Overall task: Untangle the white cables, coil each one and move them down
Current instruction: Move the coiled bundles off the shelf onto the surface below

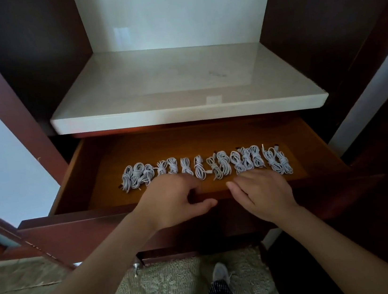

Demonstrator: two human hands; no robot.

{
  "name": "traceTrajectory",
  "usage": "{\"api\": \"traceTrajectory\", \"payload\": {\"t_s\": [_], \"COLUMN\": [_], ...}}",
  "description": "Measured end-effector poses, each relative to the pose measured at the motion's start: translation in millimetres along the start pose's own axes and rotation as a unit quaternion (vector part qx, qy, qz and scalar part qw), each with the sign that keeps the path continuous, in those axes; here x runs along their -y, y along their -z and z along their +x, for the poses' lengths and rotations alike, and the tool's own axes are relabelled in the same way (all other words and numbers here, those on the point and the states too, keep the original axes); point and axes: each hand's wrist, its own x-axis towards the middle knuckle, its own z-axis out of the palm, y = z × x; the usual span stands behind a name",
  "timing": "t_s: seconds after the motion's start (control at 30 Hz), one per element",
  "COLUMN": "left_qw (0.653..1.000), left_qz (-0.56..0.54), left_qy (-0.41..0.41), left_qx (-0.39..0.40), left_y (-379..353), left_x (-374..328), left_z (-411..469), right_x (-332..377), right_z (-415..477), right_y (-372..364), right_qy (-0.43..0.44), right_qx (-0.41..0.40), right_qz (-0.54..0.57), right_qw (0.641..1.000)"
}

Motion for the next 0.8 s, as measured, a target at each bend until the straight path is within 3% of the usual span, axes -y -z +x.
{"api": "traceTrajectory", "payload": {"t_s": [0.27,0.5,0.8], "left_qw": [0.998,0.982,0.977], "left_qz": [0.031,0.075,0.138], "left_qy": [-0.035,-0.104,-0.001], "left_qx": [-0.053,-0.139,-0.165], "left_y": [-3,-12,-11], "left_x": [32,68,94], "left_z": [37,74,104], "right_x": [-33,-63,-75], "right_z": [31,54,104], "right_y": [-20,-37,-40], "right_qy": [0.060,0.012,-0.102], "right_qx": [0.074,0.071,0.131], "right_qz": [0.006,-0.012,-0.075], "right_qw": [0.995,0.997,0.983]}}
